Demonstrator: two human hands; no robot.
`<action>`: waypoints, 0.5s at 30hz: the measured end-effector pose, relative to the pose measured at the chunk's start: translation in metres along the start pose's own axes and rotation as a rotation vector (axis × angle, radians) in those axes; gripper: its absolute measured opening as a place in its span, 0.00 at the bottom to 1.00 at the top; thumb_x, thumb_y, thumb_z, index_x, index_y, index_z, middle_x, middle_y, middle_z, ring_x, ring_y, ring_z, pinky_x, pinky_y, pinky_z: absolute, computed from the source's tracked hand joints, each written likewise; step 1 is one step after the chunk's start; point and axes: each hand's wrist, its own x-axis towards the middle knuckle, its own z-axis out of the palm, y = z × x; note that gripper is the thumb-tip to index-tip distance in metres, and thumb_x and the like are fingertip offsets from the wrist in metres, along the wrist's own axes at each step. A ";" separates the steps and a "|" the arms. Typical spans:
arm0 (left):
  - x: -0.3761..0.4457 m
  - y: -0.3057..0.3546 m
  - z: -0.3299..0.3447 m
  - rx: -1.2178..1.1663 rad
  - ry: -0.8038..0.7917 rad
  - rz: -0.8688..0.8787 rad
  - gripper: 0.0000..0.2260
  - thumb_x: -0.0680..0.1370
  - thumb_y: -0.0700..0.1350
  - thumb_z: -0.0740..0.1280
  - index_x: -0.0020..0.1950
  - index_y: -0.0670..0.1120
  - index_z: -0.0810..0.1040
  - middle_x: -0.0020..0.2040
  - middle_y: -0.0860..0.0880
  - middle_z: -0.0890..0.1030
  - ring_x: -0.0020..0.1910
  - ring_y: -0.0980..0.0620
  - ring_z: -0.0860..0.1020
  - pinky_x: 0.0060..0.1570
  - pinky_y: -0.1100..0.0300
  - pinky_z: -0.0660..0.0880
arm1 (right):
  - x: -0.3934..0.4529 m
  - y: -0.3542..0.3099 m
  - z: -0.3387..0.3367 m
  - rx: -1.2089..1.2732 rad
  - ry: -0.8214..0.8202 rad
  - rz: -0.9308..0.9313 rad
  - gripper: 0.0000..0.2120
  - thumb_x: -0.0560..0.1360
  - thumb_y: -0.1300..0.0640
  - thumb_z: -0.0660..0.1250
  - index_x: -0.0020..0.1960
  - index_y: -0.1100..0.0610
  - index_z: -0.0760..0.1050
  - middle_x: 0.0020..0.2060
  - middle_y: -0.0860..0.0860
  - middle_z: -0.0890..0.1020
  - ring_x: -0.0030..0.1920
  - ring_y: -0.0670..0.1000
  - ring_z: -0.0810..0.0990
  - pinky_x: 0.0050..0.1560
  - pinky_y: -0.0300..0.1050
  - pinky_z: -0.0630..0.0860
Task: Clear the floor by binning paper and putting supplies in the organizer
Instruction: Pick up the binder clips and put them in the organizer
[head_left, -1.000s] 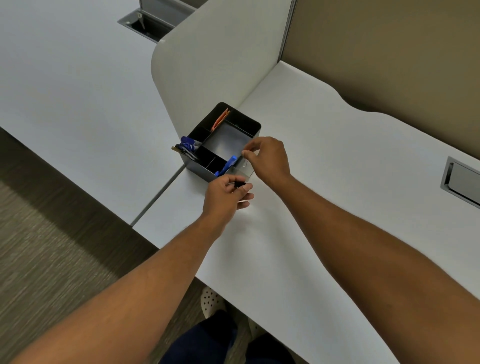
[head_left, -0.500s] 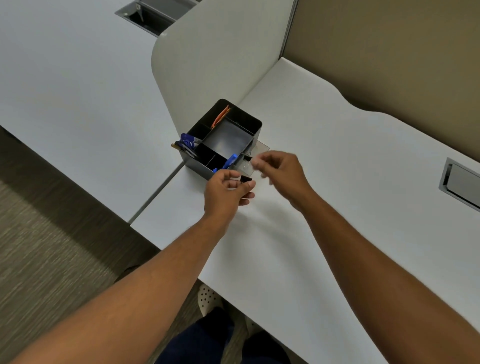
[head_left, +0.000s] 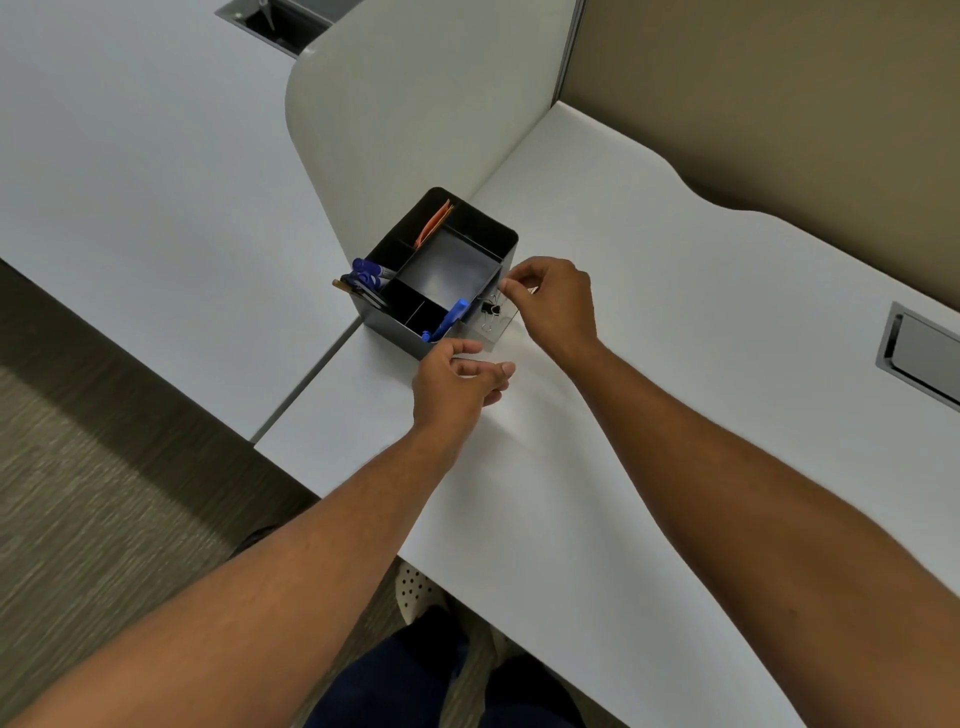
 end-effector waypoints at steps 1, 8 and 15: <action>0.001 0.001 -0.001 0.011 -0.004 -0.006 0.22 0.74 0.42 0.79 0.65 0.43 0.76 0.51 0.41 0.87 0.48 0.45 0.88 0.54 0.45 0.85 | 0.003 0.001 0.004 -0.046 -0.012 -0.025 0.09 0.78 0.50 0.73 0.53 0.54 0.86 0.47 0.48 0.88 0.46 0.44 0.85 0.51 0.40 0.82; 0.008 0.006 -0.007 0.064 -0.045 -0.023 0.22 0.76 0.44 0.77 0.67 0.43 0.77 0.53 0.43 0.87 0.48 0.47 0.88 0.55 0.49 0.85 | 0.003 0.007 0.005 -0.106 -0.075 -0.132 0.12 0.79 0.45 0.70 0.53 0.51 0.88 0.48 0.47 0.89 0.49 0.45 0.85 0.55 0.44 0.81; 0.007 0.010 0.000 0.166 -0.013 0.074 0.16 0.79 0.44 0.74 0.65 0.42 0.79 0.53 0.43 0.86 0.46 0.49 0.87 0.52 0.50 0.86 | -0.039 0.023 0.002 0.435 0.219 0.405 0.10 0.79 0.53 0.73 0.57 0.57 0.84 0.52 0.52 0.87 0.46 0.48 0.86 0.50 0.45 0.86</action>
